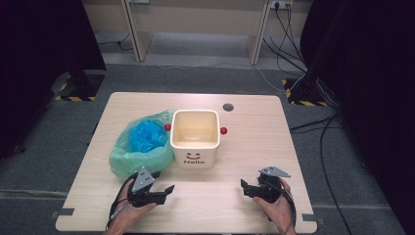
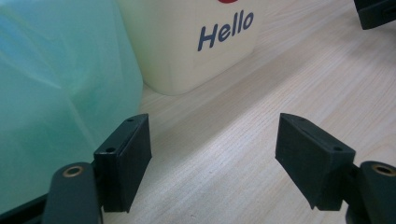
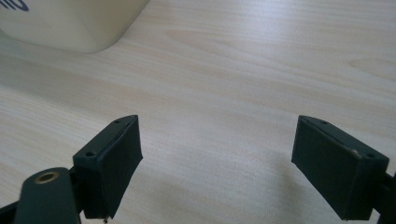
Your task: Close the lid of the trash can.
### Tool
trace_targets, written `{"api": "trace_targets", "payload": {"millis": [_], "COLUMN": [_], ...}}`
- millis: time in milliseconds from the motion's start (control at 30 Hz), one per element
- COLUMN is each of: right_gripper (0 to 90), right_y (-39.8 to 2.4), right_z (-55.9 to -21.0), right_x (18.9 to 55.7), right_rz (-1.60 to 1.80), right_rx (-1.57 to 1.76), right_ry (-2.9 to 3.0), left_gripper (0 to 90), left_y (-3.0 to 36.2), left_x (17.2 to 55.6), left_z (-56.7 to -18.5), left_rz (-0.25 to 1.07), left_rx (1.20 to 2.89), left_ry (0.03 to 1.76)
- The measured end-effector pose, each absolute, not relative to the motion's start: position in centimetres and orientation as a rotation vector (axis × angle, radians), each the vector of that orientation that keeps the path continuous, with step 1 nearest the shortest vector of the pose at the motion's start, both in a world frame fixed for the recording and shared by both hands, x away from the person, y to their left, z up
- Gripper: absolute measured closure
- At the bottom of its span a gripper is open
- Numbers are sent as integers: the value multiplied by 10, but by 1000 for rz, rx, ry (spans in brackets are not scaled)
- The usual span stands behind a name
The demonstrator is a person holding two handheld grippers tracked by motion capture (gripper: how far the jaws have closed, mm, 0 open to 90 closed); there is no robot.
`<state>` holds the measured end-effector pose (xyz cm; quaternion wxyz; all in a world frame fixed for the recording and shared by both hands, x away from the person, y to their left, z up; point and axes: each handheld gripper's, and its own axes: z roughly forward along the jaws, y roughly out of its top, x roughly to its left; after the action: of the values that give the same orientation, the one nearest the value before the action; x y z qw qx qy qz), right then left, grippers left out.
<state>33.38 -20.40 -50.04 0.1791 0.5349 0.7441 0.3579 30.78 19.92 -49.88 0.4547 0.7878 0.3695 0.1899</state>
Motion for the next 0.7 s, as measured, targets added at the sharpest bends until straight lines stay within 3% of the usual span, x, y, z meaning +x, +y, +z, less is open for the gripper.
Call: {"api": "trace_targets", "payload": {"millis": [433, 700], "right_gripper": [176, 110], "right_y": [-204, -203], "right_z": [-510, -515], "right_x": [323, 317], "right_rz": [930, 855], "right_rx": [1498, 1443], "right_ry": [2137, 2131], "left_gripper": [264, 264], "left_y": [198, 198], "left_x": [308, 308], "left_z": [-500, -502], "left_rz": [464, 466], "left_rx": [1952, 1959], "left_ry": [910, 915]}}
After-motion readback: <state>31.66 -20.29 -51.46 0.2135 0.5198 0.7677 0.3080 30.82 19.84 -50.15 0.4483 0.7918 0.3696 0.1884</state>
